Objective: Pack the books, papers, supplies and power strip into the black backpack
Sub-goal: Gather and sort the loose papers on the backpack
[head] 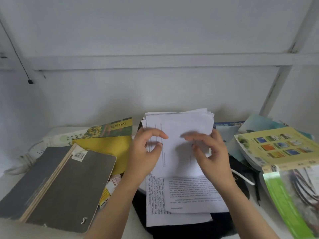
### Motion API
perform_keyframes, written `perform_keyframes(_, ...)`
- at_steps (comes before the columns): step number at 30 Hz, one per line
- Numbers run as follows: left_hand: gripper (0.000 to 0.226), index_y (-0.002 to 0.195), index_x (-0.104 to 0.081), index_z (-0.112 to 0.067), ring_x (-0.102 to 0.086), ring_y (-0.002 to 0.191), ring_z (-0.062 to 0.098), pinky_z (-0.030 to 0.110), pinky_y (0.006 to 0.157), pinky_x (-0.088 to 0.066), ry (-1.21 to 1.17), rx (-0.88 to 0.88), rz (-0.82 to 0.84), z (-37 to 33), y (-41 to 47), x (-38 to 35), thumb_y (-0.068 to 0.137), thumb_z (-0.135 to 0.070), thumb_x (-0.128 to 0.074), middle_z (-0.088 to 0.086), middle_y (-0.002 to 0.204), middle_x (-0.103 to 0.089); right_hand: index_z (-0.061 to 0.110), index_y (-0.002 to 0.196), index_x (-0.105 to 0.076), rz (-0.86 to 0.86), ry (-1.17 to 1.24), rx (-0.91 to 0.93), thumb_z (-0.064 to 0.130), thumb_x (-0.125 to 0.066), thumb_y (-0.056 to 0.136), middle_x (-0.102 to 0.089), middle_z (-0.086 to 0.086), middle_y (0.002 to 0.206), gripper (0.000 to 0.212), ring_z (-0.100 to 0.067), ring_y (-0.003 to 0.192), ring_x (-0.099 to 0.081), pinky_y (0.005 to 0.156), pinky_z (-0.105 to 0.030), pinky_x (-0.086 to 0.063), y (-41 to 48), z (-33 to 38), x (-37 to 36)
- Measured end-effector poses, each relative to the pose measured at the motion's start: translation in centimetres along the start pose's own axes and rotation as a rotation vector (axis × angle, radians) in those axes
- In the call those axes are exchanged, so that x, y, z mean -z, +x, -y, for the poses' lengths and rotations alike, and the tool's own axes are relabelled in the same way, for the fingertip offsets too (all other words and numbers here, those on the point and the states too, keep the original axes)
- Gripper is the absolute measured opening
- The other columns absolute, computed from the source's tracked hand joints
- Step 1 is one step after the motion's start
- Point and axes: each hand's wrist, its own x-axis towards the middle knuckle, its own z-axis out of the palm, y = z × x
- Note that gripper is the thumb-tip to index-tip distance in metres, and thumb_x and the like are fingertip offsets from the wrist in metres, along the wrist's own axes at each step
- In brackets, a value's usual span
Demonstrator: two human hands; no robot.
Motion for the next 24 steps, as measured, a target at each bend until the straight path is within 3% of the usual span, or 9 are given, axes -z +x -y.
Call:
perform_keyframes(5, 0.044, 0.087, -0.067, -0.023, -0.053, 0.109, 0.0, 0.009, 0.077, -0.043, 0.072, 0.097, 0.089, 3.0, -1.2, -0.4, 0.081, 0.018, -0.052, -0.005, 0.106, -0.06, 0.037, 0.089, -0.069, 0.028, -0.018, -0.179, -0.016, -0.054, 0.081, -0.054, 0.006, 0.109, 0.056, 0.009, 0.105, -0.051, 0.085, -0.004, -0.04, -2.0, -2.1, 0.1)
perform_keyframes(11, 0.053, 0.093, -0.064, -0.023, -0.052, 0.109, -0.002, 0.011, 0.074, -0.042, 0.115, 0.007, -0.02, 3.4, -2.0, -1.3, 0.078, 0.022, -0.041, -0.014, 0.105, -0.058, 0.022, 0.091, -0.07, 0.009, -0.123, -0.076, -0.015, -0.053, 0.079, -0.052, 0.001, 0.102, 0.042, 0.0, 0.102, -0.05, 0.086, -0.012, -0.044, -2.2, -2.1, -0.2)
perform_keyframes(15, 0.052, 0.096, -0.062, -0.025, -0.054, 0.107, 0.002, 0.014, 0.08, -0.043, 0.116, 0.051, 0.042, 3.8, -3.1, -1.8, 0.079, 0.02, -0.044, -0.013, 0.103, -0.059, 0.027, 0.093, -0.067, 0.15, -0.119, -0.108, -0.001, -0.046, 0.077, -0.053, 0.002, 0.106, 0.038, -0.013, 0.112, -0.048, 0.091, -0.024, -0.046, -2.6, -2.6, -0.3)
perform_keyframes(18, 0.049, 0.095, -0.063, -0.023, -0.053, 0.105, -0.002, 0.007, 0.077, -0.038, 0.131, 0.083, 0.051, 3.4, -3.2, -1.8, 0.08, 0.019, -0.044, -0.013, 0.105, -0.061, 0.028, 0.093, -0.066, 0.217, -0.102, -0.134, -0.011, -0.045, 0.078, -0.054, 0.0, 0.106, 0.047, -0.017, 0.11, -0.051, 0.09, -0.028, -0.047, -2.5, -2.4, 0.2)
perform_keyframes(21, 0.048, 0.096, -0.064, -0.023, -0.054, 0.078, -0.009, 0.005, 0.065, -0.037, 0.116, 0.157, 0.09, 2.5, -2.7, -1.7, 0.08, 0.018, -0.044, -0.012, 0.104, -0.062, 0.03, 0.088, -0.064, 0.192, -0.177, -0.232, -0.014, -0.045, 0.08, -0.054, 0.007, 0.099, 0.049, -0.009, 0.098, -0.053, 0.08, -0.011, -0.043, -2.1, -1.5, 1.0)
perform_keyframes(24, 0.045, 0.095, -0.066, -0.024, -0.04, 0.04, -0.001, 0.011, 0.043, -0.032, 0.145, 0.347, 0.191, 2.0, -2.8, -2.1, 0.081, 0.012, -0.043, -0.004, 0.073, -0.056, 0.033, 0.089, -0.059, 0.274, -0.395, -0.37, -0.003, -0.044, 0.086, -0.053, 0.001, 0.099, 0.039, -0.008, 0.081, -0.054, 0.064, -0.01, -0.038, -1.8, -1.2, 1.8)
